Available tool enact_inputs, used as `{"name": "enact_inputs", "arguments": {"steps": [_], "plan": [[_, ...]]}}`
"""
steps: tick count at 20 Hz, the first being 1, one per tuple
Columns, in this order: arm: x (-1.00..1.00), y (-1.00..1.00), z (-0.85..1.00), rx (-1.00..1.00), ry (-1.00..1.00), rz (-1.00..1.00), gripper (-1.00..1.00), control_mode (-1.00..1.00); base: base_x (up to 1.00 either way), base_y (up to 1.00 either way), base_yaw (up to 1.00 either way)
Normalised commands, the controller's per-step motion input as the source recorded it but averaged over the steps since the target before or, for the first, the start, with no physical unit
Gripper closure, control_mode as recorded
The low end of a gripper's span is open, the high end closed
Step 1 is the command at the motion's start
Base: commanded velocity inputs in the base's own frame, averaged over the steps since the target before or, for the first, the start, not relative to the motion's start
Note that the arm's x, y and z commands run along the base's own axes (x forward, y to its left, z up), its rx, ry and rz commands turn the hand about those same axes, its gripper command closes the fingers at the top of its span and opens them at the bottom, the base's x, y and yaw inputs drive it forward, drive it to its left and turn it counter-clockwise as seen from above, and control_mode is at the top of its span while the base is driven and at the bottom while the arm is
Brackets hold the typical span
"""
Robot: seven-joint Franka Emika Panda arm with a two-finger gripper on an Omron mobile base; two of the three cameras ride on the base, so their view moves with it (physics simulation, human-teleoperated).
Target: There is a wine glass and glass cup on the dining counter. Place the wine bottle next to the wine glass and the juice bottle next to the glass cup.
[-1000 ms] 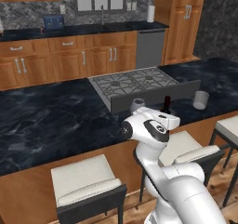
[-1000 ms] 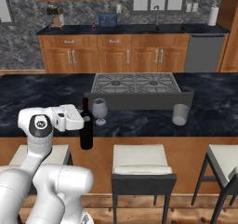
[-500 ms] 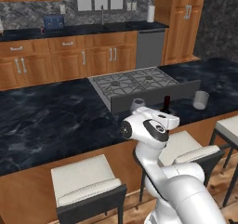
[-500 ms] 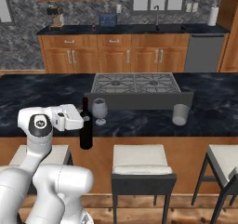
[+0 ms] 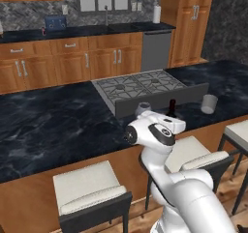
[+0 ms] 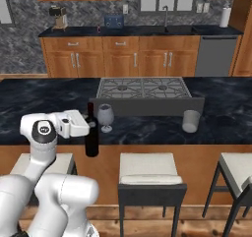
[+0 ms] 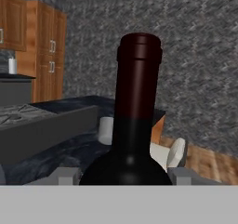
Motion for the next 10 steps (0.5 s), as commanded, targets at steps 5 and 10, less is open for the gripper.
{"name": "enact_inputs", "arguments": {"steps": [5, 10], "plan": [[0.58, 0.34, 0.0, 0.0, 0.0, -0.11, 1.0, -1.0, 0.0, 0.0, 0.0], [0.62, 0.38, 0.0, -0.01, 0.01, -0.14, 1.0, -1.0, 0.0, 0.0, 0.0]]}}
